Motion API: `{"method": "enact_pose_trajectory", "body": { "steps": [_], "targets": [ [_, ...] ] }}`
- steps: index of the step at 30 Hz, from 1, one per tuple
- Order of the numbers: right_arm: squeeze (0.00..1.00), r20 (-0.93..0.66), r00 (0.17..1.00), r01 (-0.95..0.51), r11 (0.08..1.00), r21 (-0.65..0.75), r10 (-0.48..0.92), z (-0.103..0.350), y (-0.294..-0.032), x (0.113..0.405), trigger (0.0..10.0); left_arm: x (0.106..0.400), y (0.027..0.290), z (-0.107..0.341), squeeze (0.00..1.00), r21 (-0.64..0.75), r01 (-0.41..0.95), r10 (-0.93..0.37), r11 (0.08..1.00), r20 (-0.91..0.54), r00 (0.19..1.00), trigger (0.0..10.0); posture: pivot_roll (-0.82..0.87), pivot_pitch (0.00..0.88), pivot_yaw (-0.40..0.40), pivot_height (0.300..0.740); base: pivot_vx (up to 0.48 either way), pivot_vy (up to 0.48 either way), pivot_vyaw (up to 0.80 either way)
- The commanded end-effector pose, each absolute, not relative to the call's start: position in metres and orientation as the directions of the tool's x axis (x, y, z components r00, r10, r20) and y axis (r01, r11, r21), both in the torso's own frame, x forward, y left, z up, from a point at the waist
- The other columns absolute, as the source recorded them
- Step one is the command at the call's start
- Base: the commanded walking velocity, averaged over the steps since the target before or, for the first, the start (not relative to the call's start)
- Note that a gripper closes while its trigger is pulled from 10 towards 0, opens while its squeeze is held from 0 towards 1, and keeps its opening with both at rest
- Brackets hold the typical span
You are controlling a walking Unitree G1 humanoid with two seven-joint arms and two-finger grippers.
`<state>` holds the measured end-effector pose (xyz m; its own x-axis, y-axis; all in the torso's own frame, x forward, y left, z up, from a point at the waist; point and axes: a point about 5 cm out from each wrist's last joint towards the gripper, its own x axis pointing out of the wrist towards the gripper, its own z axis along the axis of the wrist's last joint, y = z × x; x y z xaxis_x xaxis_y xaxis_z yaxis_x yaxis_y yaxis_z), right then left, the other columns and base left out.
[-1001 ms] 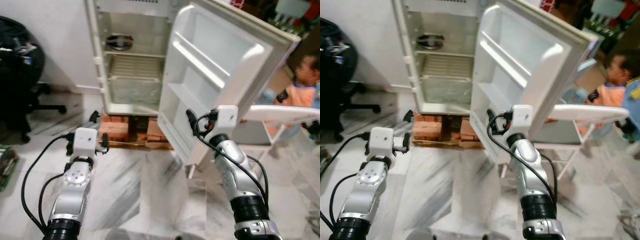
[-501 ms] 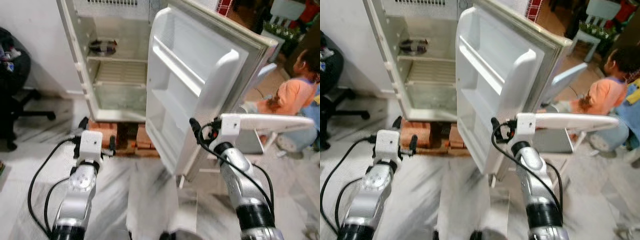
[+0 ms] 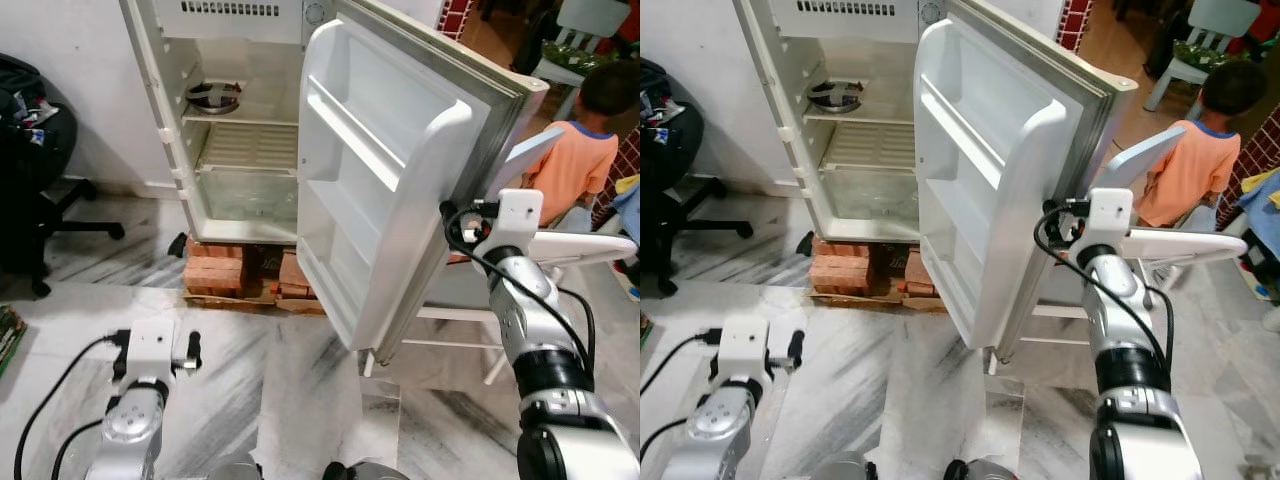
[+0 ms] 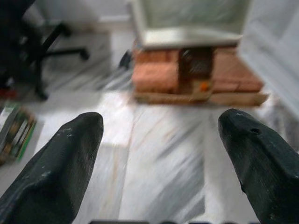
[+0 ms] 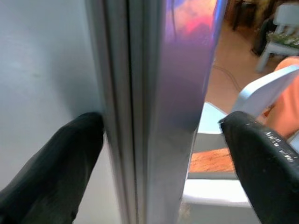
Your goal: Restocking fridge
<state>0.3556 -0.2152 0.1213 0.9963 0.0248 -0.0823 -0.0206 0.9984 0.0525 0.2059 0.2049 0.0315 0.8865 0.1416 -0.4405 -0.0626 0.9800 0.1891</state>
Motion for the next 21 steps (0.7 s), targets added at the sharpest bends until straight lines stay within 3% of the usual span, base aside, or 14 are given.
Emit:
{"method": "enact_pose_trajectory", "body": {
  "steps": [1,4,5,6,7,8,9,10,11,12,14,19,21],
  "targets": [
    [0.0,0.012,0.998,-0.063,0.99,0.124,0.062,0.15,-0.208,0.372,10.0,0.209,0.201,0.038,0.0,0.199,-0.043,0.125,0.979,-0.423,0.898,10.0,0.2,0.062,-0.06,0.74,0.0,0.0,0.0],
    [0.0,0.034,0.982,-0.188,0.962,0.199,0.185,0.156,-0.195,0.376,10.0,0.209,0.2,0.039,0.0,0.195,-0.034,0.116,0.98,-0.427,0.897,10.0,0.21,0.061,-0.063,0.74,0.0,0.0,0.0],
    [0.0,0.083,0.903,-0.424,0.837,0.346,0.422,0.164,-0.172,0.373,10.0,0.207,0.202,0.039,0.0,0.179,-0.026,0.103,0.983,-0.439,0.893,10.0,0.21,0.06,-0.065,0.74,0.0,0.0,0.0],
    [0.0,0.083,0.903,-0.424,0.837,0.346,0.422,0.164,-0.172,0.373,10.0,0.207,0.202,0.039,0.0,0.179,-0.026,0.103,0.983,-0.439,0.893,10.0,0.21,0.06,-0.065,0.74,0.0,0.0,0.0],
    [0.0,0.159,0.792,-0.596,0.689,0.412,0.589,0.173,-0.157,0.362,10.0,0.203,0.203,0.038,0.0,0.175,-0.018,0.097,0.984,-0.453,0.886,10.0,0.21,0.061,-0.064,0.74,0.0,0.0,0.0],
    [0.0,0.159,0.792,-0.596,0.689,0.412,0.589,0.173,-0.157,0.362,10.0,0.203,0.203,0.038,0.0,0.175,-0.018,0.097,0.984,-0.453,0.886,10.0,0.21,0.061,-0.064,0.74,0.0,0.0,0.0],
    [0.0,0.316,0.485,-0.835,0.324,0.445,0.816,0.195,-0.135,0.324,10.0,0.198,0.206,0.036,0.0,0.175,-0.016,0.098,0.984,-0.472,0.876,10.0,0.21,0.064,-0.061,0.74,0.0,0.0,0.0],
    [0.0,0.368,0.302,-0.895,0.128,0.427,0.88,0.203,-0.127,0.298,10.0,0.195,0.207,0.035,0.0,0.178,-0.014,0.099,0.984,-0.48,0.872,10.0,0.21,0.064,-0.061,0.74,0.0,0.0,0.0],
    [0.0,0.368,0.302,-0.895,0.128,0.427,0.88,0.203,-0.127,0.298,10.0,0.195,0.207,0.035,0.0,0.178,-0.014,0.099,0.984,-0.48,0.872,10.0,0.21,0.064,-0.061,0.74,0.0,0.0,0.0],
    [0.0,0.36,0.23,-0.908,0.066,0.415,0.904,0.201,-0.125,0.283,10.0,0.194,0.207,0.034,0.0,0.178,-0.01,0.096,0.984,-0.483,0.87,10.0,0.2,0.067,-0.057,0.74,0.0,0.0,0.0],
    [0.0,0.359,0.21,-0.9,0.036,0.435,0.909,0.197,-0.127,0.275,10.0,0.194,0.206,0.033,0.0,0.178,-0.002,0.09,0.984,-0.485,0.87,10.0,0.19,0.067,-0.053,0.74,0.0,0.0,0.0],
    [0.0,0.263,0.3,-0.864,0.145,0.481,0.917,0.168,-0.142,0.274,10.0,0.197,0.205,0.033,0.0,0.186,0.02,0.075,0.982,-0.488,0.869,10.0,0.18,0.069,-0.039,0.74,0.0,0.0,0.0],
    [0.0,0.172,0.384,-0.83,0.257,0.495,0.907,0.149,-0.15,0.281,10.0,0.198,0.206,0.032,0.0,0.186,0.029,0.068,0.982,-0.493,0.868,10.0,0.17,0.071,-0.034,0.74,0.0,0.0,0.0]
  ]
}}
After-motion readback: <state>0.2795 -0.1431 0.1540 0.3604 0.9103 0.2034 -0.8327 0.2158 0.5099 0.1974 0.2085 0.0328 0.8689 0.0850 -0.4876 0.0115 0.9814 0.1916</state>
